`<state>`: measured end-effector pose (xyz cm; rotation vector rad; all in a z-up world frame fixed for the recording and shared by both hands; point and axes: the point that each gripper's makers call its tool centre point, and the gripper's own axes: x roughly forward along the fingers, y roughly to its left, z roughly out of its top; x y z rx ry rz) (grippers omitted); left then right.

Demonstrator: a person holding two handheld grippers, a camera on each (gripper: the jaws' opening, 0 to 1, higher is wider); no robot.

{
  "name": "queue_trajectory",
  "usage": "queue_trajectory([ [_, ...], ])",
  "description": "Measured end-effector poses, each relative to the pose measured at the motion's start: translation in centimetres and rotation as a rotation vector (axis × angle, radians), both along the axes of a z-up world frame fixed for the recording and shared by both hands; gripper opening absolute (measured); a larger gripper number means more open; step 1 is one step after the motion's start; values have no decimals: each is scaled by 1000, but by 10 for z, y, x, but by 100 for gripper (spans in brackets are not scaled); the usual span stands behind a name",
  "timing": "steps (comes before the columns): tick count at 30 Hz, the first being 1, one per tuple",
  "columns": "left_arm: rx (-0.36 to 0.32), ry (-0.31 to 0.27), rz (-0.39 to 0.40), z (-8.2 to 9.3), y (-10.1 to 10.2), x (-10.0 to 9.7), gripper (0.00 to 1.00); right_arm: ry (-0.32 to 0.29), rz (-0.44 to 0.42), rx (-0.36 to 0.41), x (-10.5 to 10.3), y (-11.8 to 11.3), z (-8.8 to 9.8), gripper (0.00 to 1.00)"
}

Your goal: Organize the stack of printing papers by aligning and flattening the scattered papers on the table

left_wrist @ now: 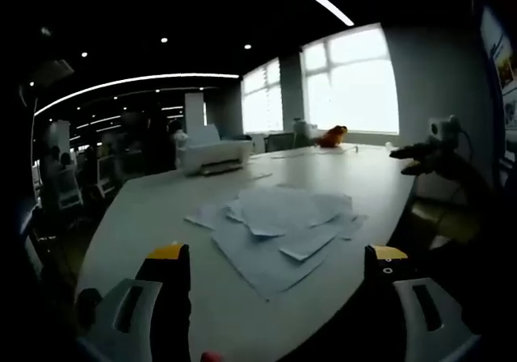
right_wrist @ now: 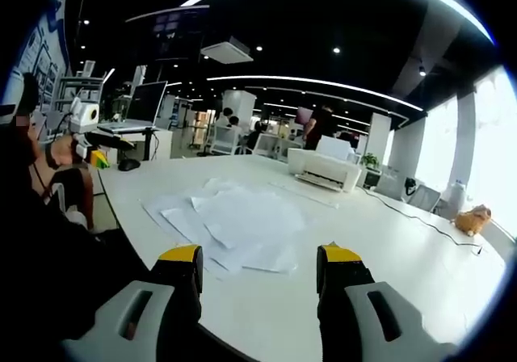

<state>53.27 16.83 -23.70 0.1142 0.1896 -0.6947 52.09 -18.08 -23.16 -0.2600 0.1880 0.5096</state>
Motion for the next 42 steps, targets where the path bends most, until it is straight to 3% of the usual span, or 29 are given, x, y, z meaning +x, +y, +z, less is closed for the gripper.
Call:
queue_trajectory([
  [42, 28, -18, -16, 8, -5, -3, 91, -32, 88, -83, 28, 36, 15, 52],
])
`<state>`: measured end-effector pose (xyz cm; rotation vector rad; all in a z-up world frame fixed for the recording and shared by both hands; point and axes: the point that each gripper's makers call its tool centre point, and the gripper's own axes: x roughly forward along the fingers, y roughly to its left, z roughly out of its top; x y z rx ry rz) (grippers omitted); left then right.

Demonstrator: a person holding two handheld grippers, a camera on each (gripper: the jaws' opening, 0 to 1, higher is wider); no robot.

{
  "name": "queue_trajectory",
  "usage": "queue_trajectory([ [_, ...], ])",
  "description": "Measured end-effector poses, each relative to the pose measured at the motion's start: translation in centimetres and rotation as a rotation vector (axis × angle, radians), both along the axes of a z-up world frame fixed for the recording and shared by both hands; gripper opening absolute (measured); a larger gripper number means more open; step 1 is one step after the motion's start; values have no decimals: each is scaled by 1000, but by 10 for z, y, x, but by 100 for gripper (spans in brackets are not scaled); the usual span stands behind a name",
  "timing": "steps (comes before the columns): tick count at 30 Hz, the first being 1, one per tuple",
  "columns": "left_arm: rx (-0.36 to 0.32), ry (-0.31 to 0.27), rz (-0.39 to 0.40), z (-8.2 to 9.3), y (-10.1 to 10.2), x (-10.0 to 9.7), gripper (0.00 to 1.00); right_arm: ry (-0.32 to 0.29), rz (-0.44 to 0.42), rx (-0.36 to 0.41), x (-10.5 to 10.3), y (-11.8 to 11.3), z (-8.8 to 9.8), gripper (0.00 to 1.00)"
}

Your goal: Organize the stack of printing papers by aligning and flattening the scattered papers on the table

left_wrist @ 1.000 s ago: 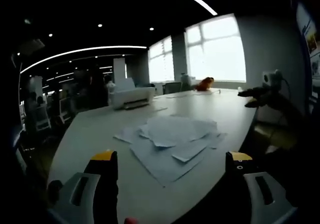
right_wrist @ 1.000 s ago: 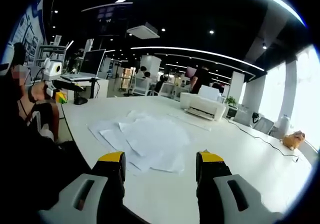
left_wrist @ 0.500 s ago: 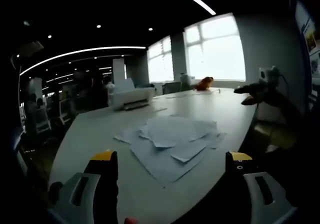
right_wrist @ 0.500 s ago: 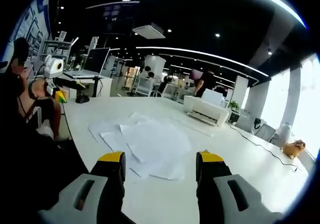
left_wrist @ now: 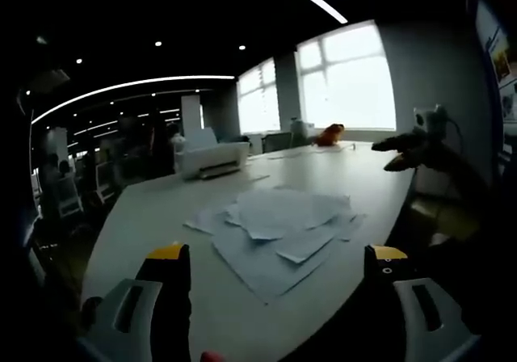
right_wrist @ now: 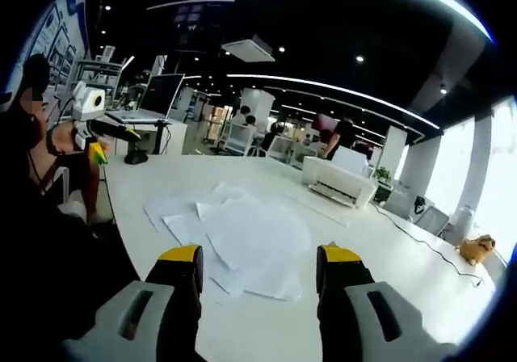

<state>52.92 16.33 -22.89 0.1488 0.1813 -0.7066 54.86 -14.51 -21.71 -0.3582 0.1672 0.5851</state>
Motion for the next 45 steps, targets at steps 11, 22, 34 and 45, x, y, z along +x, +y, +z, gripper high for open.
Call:
queue_trajectory([
  [11, -1, 0, -6, 0, -3, -2, 91, -18, 36, 23, 1, 14, 11, 52],
  [22, 1, -3, -6, 1, -3, -2, 91, -23, 44, 21, 3, 19, 12, 52],
  [34, 1, -7, -8, 3, -4, -3, 91, -23, 65, 28, 6, 29, 13, 52],
  [45, 1, -8, -14, 3, -7, -4, 91, -18, 80, 28, 11, 38, 12, 52],
])
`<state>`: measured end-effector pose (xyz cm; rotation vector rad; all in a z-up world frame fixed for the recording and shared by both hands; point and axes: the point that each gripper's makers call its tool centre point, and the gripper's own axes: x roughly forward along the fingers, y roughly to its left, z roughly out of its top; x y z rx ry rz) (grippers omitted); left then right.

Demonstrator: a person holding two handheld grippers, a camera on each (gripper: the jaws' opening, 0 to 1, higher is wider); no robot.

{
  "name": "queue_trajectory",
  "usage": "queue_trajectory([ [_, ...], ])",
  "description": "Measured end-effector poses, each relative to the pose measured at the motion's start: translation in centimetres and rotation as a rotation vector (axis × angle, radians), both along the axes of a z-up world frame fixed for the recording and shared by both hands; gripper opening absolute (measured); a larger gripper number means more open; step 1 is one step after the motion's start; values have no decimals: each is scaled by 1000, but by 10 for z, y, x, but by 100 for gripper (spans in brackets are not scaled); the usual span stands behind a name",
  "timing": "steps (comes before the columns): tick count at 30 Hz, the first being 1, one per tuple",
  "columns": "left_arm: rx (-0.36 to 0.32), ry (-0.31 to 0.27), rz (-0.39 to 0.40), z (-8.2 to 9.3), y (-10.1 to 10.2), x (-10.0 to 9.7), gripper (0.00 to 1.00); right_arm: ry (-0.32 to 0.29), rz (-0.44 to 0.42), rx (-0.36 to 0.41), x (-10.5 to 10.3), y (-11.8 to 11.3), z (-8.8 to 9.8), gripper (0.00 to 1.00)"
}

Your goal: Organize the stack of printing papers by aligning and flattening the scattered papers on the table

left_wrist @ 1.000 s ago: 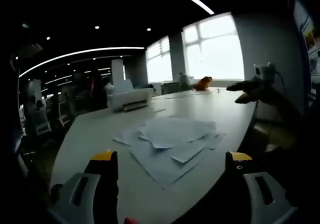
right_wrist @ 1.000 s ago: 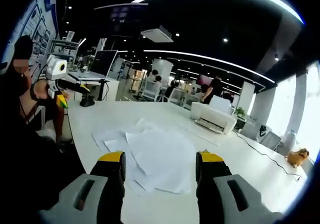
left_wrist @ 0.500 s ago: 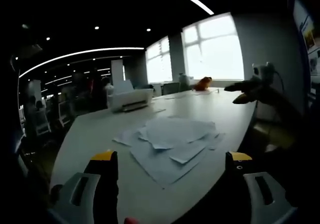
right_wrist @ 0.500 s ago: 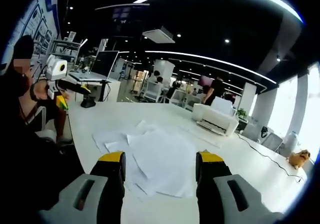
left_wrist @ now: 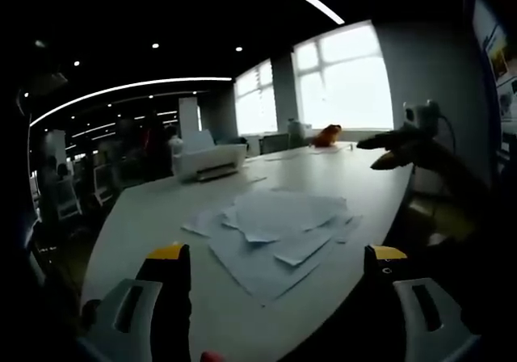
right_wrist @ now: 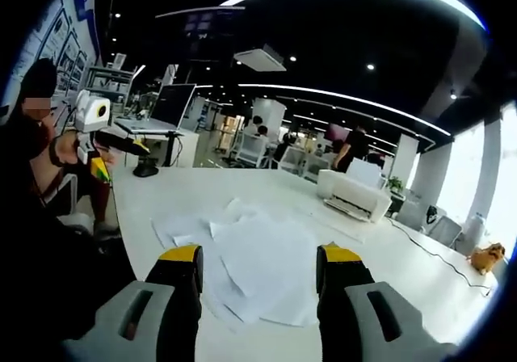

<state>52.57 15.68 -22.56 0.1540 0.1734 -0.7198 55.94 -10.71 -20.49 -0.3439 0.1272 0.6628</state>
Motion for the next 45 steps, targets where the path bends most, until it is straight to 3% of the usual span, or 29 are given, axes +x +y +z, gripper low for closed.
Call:
queue_trajectory([
  [26, 6, 3, -21, 0, -7, 0, 91, 32, 36, 12, 10, 16, -7, 52],
  [36, 3, 8, -26, -2, -9, -1, 91, 100, 20, 18, 23, 14, -36, 52],
  [45, 4, 10, -28, -3, -10, -2, 91, 131, 7, 14, 23, 11, -49, 51],
])
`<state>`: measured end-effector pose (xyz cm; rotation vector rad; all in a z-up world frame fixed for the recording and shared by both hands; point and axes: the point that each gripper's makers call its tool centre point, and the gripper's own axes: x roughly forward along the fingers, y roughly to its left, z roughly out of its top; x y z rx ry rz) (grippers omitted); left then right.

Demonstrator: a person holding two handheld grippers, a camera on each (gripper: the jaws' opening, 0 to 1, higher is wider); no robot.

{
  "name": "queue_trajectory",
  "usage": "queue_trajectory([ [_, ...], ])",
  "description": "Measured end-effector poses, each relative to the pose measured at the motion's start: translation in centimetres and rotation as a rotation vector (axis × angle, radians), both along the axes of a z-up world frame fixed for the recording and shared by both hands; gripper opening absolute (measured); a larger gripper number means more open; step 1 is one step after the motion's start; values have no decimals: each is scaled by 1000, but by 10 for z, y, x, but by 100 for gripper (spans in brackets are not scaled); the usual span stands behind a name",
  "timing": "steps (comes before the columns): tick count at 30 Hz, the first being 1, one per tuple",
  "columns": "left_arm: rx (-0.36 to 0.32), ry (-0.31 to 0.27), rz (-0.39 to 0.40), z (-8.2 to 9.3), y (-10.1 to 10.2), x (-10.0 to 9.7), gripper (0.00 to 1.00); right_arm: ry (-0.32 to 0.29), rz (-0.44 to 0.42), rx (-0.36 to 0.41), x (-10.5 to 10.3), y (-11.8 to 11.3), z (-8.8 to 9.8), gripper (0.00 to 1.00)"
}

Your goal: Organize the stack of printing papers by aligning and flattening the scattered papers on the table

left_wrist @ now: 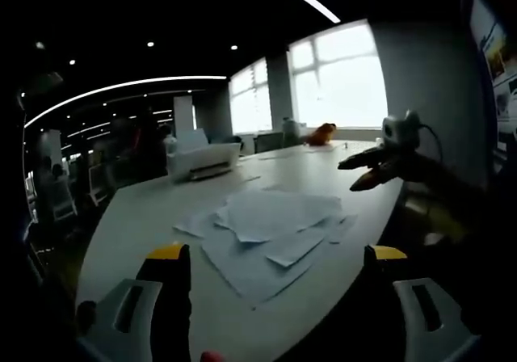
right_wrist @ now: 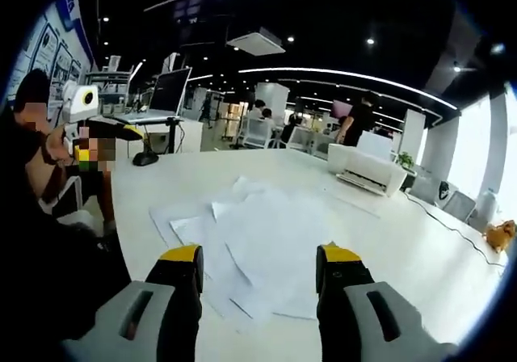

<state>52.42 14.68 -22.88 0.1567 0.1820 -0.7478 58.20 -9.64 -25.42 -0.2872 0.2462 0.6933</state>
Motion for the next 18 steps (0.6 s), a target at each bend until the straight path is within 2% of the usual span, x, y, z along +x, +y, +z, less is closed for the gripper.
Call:
queue_trajectory([
  [18, 5, 3, -3, -1, -3, 0, 91, 51, -10, -25, 15, -7, -30, 50],
])
